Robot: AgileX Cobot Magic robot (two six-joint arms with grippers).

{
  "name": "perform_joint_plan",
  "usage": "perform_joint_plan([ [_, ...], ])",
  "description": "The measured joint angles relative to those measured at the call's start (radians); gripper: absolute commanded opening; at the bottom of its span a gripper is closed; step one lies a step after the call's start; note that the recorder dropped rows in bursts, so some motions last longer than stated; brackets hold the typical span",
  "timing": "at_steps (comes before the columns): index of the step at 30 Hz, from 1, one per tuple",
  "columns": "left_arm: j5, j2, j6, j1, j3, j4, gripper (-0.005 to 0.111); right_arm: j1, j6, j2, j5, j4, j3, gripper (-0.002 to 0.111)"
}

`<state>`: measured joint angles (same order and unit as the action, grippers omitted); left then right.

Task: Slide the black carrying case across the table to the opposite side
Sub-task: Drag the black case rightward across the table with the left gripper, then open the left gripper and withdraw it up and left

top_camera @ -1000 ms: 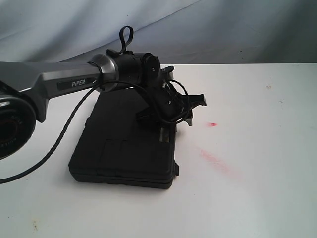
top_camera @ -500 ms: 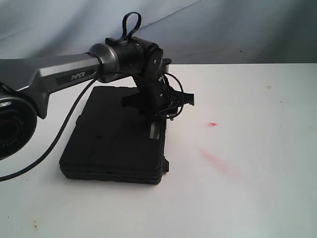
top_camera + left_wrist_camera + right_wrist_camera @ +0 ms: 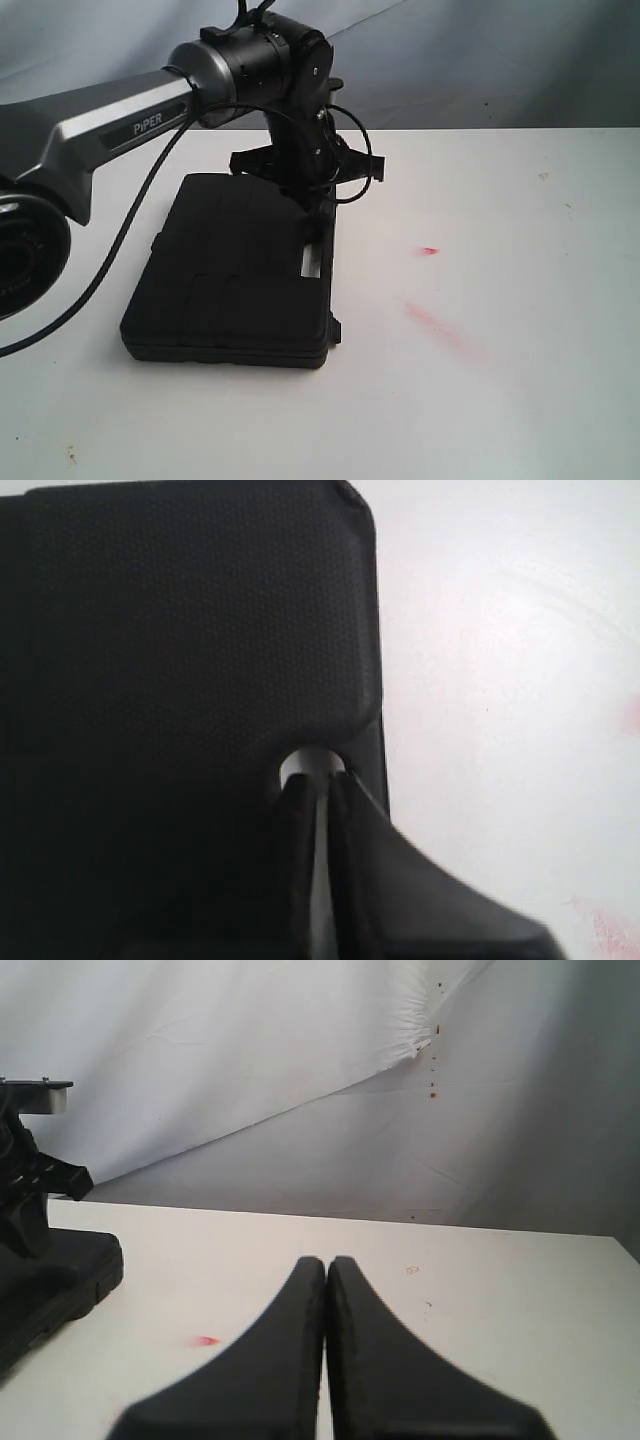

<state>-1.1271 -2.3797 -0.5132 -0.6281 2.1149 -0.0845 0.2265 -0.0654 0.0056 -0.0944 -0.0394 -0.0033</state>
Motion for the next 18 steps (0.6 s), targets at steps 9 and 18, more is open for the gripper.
perform_joint_plan([
  [9, 0.067, 0.079, 0.000, -0.108, -0.111, -0.147, 0.000, 0.000, 0.000, 0.000, 0.000, 0.000, 0.000, 0.000],
  [18, 0.351, 0.307, -0.019, -0.142, -0.494, -0.156, 0.000, 0.000, 0.000, 0.000, 0.000, 0.000, 0.000, 0.000],
])
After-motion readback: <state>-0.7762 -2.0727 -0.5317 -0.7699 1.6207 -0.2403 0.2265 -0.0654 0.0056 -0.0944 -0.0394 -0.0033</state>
